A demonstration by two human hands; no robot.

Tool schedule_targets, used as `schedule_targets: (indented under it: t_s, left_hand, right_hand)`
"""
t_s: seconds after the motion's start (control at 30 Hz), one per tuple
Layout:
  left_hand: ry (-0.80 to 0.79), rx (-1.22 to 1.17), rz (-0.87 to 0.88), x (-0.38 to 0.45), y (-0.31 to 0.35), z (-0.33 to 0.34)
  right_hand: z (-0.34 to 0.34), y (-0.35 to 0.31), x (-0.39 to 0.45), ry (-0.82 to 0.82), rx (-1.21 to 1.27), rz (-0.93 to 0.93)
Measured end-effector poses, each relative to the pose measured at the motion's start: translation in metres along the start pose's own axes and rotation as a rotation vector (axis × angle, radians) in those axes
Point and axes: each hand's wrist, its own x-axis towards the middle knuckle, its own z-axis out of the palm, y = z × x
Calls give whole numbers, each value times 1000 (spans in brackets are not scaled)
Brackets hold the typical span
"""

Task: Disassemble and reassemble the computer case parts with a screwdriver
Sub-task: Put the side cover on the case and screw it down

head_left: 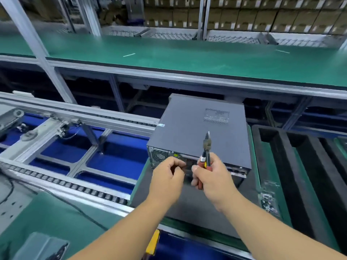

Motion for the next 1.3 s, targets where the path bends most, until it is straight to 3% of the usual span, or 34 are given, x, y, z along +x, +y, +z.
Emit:
schedule_targets:
  t_s: [0.3, 0.5, 0.67, 1.13, 1.3]
  left_hand:
    - [-219, 526, -117, -51, -100, -76]
    - [-576, 782, -196, -80, -137, -84]
    - [-727, 905, -168, -84, -152, -80]
    - [-911, 988, -192, -75, -150, -78]
    - [-697, 844, -50, -61, -111, -57]
  right_hand:
    - [83, 77, -40, -162, -123, 257]
    - [111, 103, -55, -221, -152, 345]
    - [114, 107, -56, -212, -168, 346]
    - [109, 116, -56, -170, -196, 358]
    - [99, 108, -58, -149, -153, 318]
